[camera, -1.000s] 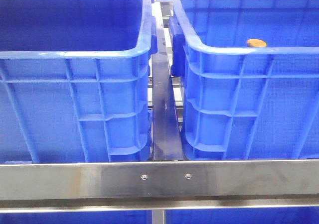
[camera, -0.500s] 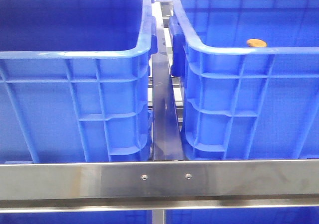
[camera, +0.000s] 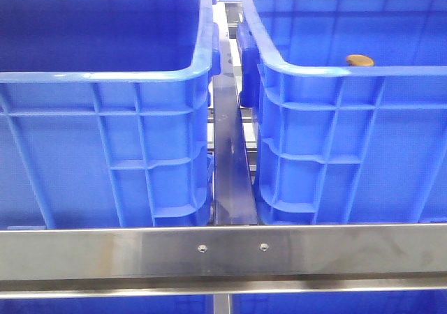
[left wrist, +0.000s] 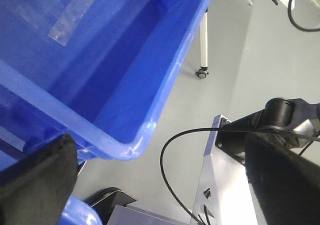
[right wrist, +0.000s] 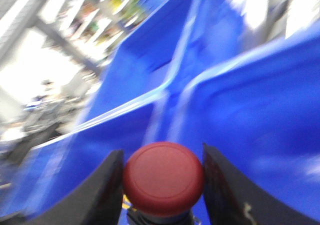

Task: Pick red and yellow buttons and place in box
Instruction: 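Open the left gripper and carry the red button with the right gripper, then lower the red button into the bin beside the yellow one, open right gripper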

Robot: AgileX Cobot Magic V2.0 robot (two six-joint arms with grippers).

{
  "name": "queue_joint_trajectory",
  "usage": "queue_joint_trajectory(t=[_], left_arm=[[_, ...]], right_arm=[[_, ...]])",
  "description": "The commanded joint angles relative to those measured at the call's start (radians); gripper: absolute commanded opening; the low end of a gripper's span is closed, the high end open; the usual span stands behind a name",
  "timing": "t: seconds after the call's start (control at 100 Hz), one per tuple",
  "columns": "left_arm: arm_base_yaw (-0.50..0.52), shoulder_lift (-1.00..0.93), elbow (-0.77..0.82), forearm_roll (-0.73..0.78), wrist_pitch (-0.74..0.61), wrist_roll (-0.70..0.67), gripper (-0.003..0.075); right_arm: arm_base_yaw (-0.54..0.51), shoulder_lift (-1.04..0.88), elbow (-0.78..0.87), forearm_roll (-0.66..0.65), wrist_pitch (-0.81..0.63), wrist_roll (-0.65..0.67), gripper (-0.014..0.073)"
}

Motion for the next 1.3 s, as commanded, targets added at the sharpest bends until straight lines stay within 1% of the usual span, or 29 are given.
queue_joint_trajectory(t=[0.0, 0.14, 0.24, 0.3, 0.35, 0.4, 0.71, 1.09, 1.29], left_arm=[[-0.007, -0.042, -0.031, -0.067, 0.036, -0.001, 0.0638], [-0.007, -0.042, -0.031, -0.067, 0.036, -0.001, 0.0638], [-0.007, -0.042, -0.031, -0.067, 0.036, -0.001, 0.0638], [-0.007, -0.042, -0.031, -0.067, 0.036, -0.001, 0.0638], [-0.007, -0.042, -0.031, -0.067, 0.036, -0.001, 0.0638], [-0.007, -0.042, -0.031, -0.067, 0.036, -0.001, 0.0638], [-0.007, -0.042, -0.031, -0.067, 0.036, -0.001, 0.0638], [-0.007, -0.042, -0.031, -0.067, 0.036, -0.001, 0.0638], [-0.007, -0.042, -0.031, -0.067, 0.036, -0.001, 0.0638]], right_arm=[[-0.023, -0.025, -0.044, 0.057, -0.043, -0.142, 0.0214], [-0.018, -0.025, -0.052, 0.079, -0.225, -0.346, 0.0214], [-0.018, -0.015, -0.052, 0.110, -0.313, -0.473, 0.0214], [-0.018, -0.002, -0.052, 0.145, -0.344, -0.548, 0.0214], [-0.018, 0.013, -0.057, 0.147, -0.349, -0.611, 0.0214], [-0.018, 0.036, -0.068, 0.147, -0.342, -0.645, 0.0214], [-0.018, 0.224, -0.213, 0.146, -0.333, -0.663, 0.0214], [-0.018, 0.414, -0.325, 0.146, -0.336, -0.675, 0.0214], [-0.018, 0.481, -0.368, 0.146, -0.394, -0.680, 0.0214]])
